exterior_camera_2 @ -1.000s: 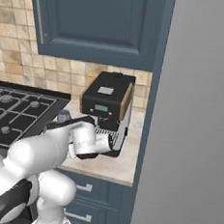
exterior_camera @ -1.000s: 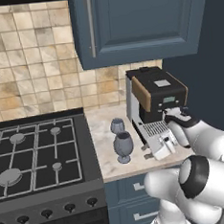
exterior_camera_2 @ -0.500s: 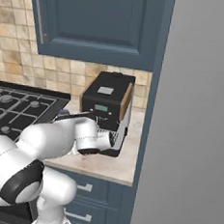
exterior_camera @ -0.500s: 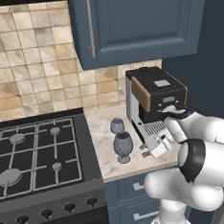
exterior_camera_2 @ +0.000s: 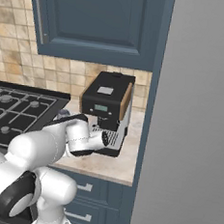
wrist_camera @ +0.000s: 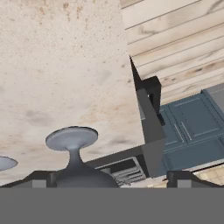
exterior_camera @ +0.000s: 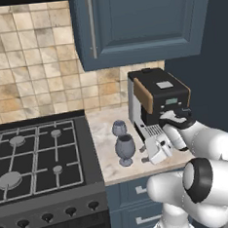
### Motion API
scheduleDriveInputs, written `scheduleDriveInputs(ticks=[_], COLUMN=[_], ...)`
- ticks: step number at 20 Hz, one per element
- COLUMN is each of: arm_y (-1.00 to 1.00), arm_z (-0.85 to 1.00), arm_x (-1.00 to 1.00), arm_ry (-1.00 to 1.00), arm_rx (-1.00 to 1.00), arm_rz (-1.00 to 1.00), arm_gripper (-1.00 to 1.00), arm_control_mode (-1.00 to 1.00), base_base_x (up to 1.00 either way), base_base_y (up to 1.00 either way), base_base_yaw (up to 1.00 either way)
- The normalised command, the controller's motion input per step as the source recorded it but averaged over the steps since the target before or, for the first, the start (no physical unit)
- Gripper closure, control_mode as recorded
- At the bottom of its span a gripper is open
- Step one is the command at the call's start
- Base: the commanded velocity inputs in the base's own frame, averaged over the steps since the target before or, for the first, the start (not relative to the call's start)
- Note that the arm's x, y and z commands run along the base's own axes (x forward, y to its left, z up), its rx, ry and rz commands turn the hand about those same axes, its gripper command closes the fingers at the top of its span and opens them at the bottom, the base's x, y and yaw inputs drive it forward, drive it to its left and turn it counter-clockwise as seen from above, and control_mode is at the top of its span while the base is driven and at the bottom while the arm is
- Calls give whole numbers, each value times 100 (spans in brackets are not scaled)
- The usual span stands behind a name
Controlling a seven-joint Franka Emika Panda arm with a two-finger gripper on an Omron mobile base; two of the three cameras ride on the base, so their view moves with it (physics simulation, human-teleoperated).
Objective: Retrieve the wine glasses from the counter and place one next to each plate.
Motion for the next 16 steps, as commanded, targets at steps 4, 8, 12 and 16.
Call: scheduleDriveInputs(ticks=[4, 8, 12, 16], arm_y=[13, 3, 0, 6], arm_z=[-1, -17, -42, -32], arm_x=[0, 5, 6, 31], arm_ry=[-14, 2, 16, 3], arm_rx=[-3, 0, 0, 0], arm_rz=[2, 0, 0, 0], arm_gripper=[-100, -100, -100, -100], arm_control_mode=[-100, -100, -100, -100], base_base_x=[0, 0, 0, 0], base_base_y=[0, 0, 0, 0], base_base_yaw=[0, 0, 0, 0])
